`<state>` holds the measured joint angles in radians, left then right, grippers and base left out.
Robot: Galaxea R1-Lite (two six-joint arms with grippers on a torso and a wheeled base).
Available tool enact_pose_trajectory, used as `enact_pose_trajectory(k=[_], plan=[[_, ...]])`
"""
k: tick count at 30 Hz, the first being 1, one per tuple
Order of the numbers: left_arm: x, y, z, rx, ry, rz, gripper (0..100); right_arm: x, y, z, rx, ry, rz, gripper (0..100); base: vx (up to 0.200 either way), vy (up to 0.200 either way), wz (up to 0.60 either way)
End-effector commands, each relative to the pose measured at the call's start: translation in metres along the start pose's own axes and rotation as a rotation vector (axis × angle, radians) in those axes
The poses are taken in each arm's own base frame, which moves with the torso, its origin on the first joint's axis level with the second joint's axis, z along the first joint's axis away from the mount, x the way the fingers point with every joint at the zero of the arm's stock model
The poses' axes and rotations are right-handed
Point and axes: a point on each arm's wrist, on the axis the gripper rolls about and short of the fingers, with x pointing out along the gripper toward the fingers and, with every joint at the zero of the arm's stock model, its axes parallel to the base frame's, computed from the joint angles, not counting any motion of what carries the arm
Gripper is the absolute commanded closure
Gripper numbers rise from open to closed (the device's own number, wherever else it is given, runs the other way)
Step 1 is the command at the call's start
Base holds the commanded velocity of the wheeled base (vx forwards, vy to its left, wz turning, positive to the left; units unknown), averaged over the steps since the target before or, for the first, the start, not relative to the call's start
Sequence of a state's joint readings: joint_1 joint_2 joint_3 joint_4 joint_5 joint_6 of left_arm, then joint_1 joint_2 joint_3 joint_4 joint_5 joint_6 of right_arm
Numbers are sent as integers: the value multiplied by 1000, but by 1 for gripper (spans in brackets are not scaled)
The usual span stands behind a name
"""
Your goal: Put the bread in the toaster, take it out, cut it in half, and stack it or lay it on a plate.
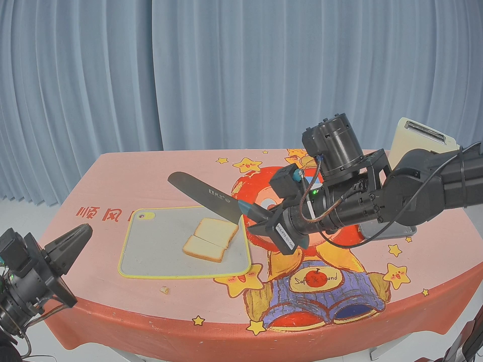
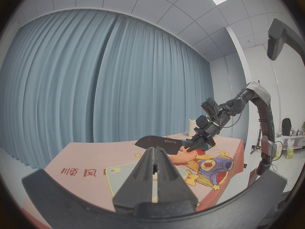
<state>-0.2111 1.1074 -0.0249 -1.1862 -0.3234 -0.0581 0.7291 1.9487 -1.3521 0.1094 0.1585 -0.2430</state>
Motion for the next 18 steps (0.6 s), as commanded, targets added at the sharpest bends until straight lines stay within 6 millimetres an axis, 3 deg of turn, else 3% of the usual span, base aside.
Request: enact_pose_trajectory(k=[1,6,9,10,18], plan=[[-59,-19,1,38,-61,8,100,-19,6,-1,20,-43,-21,100,0,0,0],[-102,-33,-20,102,-39,17,100,-25,6,-2,84,-76,-37,100,0,0,0],[-116,-37,-30,115,-42,34,100,-29,6,-3,109,-92,-39,100,0,0,0],[-127,-39,-43,127,-31,74,100,-34,8,-5,124,-110,-41,100,0,0,0],[-131,-34,-61,153,124,299,100,-59,14,2,176,-184,-40,100,0,0,0]])
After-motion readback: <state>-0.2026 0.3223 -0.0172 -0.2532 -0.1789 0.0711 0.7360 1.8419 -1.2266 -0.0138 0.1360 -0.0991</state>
